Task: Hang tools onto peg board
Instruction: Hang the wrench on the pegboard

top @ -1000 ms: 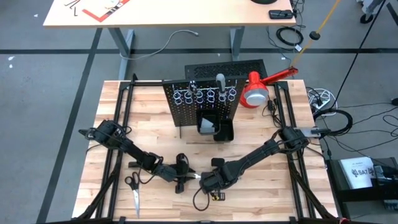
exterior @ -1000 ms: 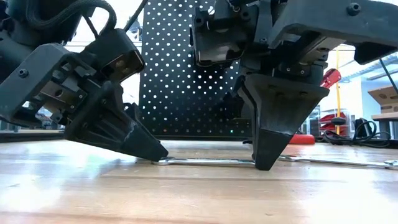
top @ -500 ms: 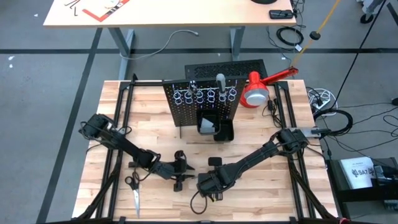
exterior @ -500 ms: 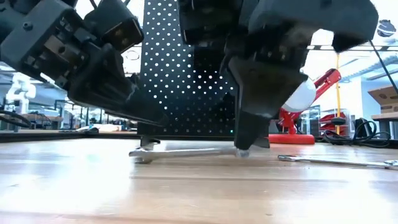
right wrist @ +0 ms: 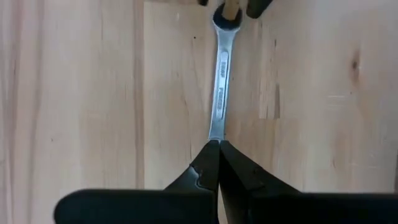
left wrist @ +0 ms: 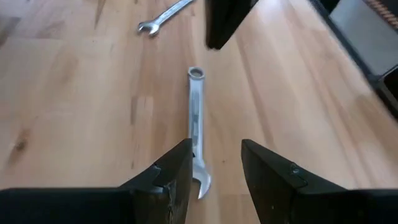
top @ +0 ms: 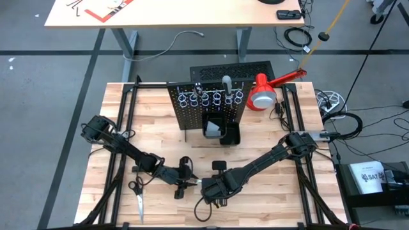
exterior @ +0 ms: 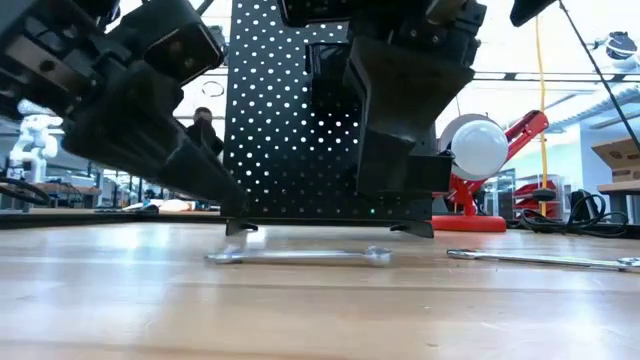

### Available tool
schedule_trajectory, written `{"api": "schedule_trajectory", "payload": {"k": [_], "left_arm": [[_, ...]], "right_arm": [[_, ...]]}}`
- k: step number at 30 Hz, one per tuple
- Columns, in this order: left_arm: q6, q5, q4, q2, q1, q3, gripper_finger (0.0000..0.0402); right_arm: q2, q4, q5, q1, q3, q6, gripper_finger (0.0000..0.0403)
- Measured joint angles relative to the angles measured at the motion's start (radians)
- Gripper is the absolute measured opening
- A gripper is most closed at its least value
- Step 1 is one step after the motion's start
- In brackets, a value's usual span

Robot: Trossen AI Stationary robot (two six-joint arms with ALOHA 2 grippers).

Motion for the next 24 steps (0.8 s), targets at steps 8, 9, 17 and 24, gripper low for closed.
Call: {"api": "schedule_trajectory", "payload": {"k": [8,9,17,24], "left_arm": [[0.005,-0.023,-0.029,0.026,0.000,0.002,0.0146],[0.001,-0.021,-0.029,0.038,0.000,0.002,0.0146],[-0.035,-0.025,-0.015,0.099,0.001,0.004,0.0146],[-0.072,-0.023,-0.023,0.108,0.013,0.006,0.0146]], "right_arm": [[0.000,0.000,-0.006,-0.001,0.000,-0.001,0.0000],[0.000,0.000,-0.006,-0.001,0.000,-0.001,0.0000],[0.000,0.026,0.002,-0.002,0.000,-0.021,0.0002],[0.011,0.089,0.000,-0.021,-0.002,-0.125,0.0059]]}}
